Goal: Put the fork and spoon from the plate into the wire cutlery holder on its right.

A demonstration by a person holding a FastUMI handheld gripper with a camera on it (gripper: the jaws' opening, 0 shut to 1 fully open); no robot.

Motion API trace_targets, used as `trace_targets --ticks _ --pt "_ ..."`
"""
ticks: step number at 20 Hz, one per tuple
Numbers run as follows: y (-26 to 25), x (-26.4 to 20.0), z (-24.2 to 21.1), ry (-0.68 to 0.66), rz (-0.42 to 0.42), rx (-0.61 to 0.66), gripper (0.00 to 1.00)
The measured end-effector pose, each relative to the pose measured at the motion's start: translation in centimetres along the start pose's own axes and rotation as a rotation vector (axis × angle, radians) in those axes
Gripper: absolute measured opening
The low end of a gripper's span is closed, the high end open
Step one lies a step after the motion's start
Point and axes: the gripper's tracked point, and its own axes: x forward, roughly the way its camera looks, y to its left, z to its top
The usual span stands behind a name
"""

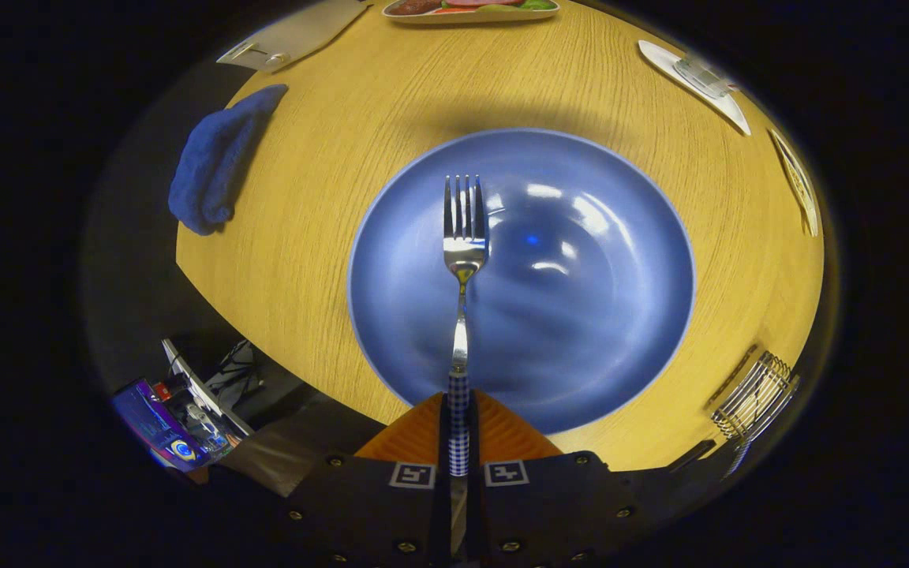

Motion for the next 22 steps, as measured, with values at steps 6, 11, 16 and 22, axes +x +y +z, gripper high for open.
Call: trace_targets --ticks 6,11,16,22 --pt "-0.9 -3.8 -1.9 -0.018 0.068 0.024 0.08" --pt "-3.9 -6.9 -5.4 -0.03 0.046 0.057 0.08" --pt "-7.4 -9.4 -9.9 -0.013 0.025 0.11 0.08" --pt "-10.8 -13.0 -13.3 -0.032 0.129 0.267 0.08"
